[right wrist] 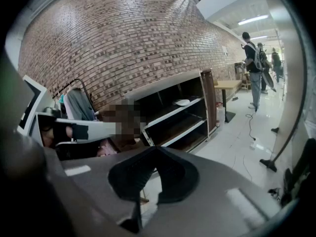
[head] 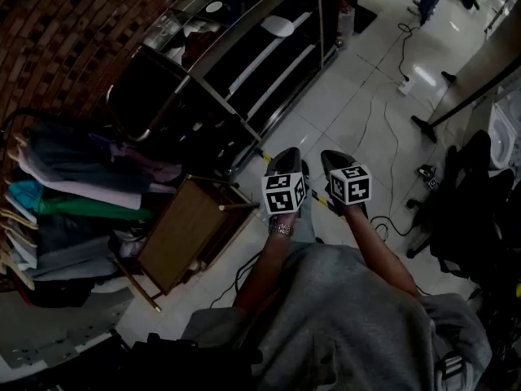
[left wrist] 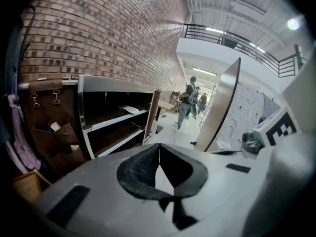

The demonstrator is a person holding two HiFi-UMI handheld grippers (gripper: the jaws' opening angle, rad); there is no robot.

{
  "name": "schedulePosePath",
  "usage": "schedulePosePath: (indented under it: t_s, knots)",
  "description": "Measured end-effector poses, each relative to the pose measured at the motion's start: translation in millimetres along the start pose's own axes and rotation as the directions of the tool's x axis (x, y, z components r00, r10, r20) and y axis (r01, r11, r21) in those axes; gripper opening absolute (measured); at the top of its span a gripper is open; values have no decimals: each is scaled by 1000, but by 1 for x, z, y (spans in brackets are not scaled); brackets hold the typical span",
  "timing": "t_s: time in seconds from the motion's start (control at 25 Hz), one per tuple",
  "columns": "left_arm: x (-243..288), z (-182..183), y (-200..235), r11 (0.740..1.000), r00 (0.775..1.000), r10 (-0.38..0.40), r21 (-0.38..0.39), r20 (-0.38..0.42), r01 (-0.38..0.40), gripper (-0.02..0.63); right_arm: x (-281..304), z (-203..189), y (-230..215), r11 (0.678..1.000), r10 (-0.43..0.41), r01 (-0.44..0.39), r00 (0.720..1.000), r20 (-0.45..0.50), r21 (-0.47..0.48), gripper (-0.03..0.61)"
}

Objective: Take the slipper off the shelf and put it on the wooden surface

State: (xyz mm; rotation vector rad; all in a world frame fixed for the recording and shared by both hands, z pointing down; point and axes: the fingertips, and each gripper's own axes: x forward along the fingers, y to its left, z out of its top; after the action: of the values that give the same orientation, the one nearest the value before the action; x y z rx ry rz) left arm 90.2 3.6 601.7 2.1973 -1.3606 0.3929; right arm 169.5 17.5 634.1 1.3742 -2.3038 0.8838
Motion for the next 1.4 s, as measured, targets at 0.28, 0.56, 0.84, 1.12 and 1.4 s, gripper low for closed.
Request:
schedulePosePath:
  t_s: [0.28, 0.56, 0.84, 1.12, 1.4]
  knots:
    - [134, 99, 55, 999, 999, -39, 31, -7, 40, 5, 120, 99, -45, 993, -44, 40, 998, -35, -113, 2]
    - [231, 184, 96, 997, 997, -74, 23, -31, 74, 5, 218, 225, -70, 995, -33, 33, 999, -1, -93, 2]
    - [279, 209, 117, 998, 997, -64, -19, -39, 64, 5, 274, 245, -92, 993, 17, -24, 998, -62, -113, 2]
    - [288, 232, 154, 999, 999, 17, -34, -30, -18, 5, 375, 254, -141, 997, 82, -82, 993, -84, 3, 11]
    - [289, 195, 169, 993, 992, 59, -94, -111, -69, 5, 491, 251, -288, 847, -53, 72, 997, -51, 527, 292]
